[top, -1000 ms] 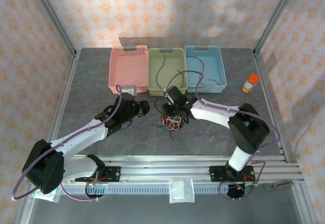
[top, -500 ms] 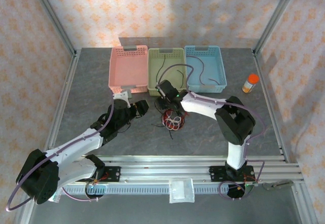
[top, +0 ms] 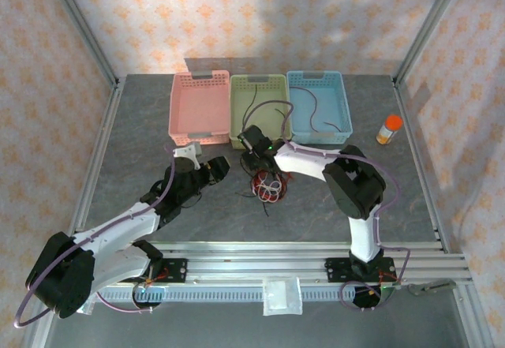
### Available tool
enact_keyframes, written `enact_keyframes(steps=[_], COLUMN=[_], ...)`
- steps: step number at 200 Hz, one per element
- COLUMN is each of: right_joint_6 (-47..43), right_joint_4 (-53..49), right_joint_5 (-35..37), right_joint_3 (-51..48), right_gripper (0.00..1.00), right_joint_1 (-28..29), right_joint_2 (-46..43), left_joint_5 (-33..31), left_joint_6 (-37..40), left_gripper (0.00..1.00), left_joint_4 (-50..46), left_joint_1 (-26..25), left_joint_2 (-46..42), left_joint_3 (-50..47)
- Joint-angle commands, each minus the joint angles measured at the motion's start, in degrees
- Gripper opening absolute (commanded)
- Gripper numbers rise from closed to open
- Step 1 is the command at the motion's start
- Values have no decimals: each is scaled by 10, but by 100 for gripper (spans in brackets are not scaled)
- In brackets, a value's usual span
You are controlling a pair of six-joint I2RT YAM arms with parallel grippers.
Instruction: Untangle the cables
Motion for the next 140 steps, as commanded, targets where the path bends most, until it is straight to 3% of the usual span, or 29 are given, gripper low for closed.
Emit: enact_keyframes(steps=[1, 71, 140], right_joint_6=[-2, -2, 10], right_joint_4=[-6, -10, -6], right_joint_5=[10, 0, -13], right_joint_3=[21, 21, 0], right_gripper=[38, 16, 2], right_joint_1=[3, 3, 3], right_joint_2=[9, 0, -75], left_joint_5=[10, 7, 10], left_joint_6=[2, 8, 28], left_gripper=[64, 68, 70], left_joint_4=[24, 18, 12], left_joint_1=[3, 3, -2], left_joint_2=[-3, 25, 66], left_joint_3=[-1, 10, 31])
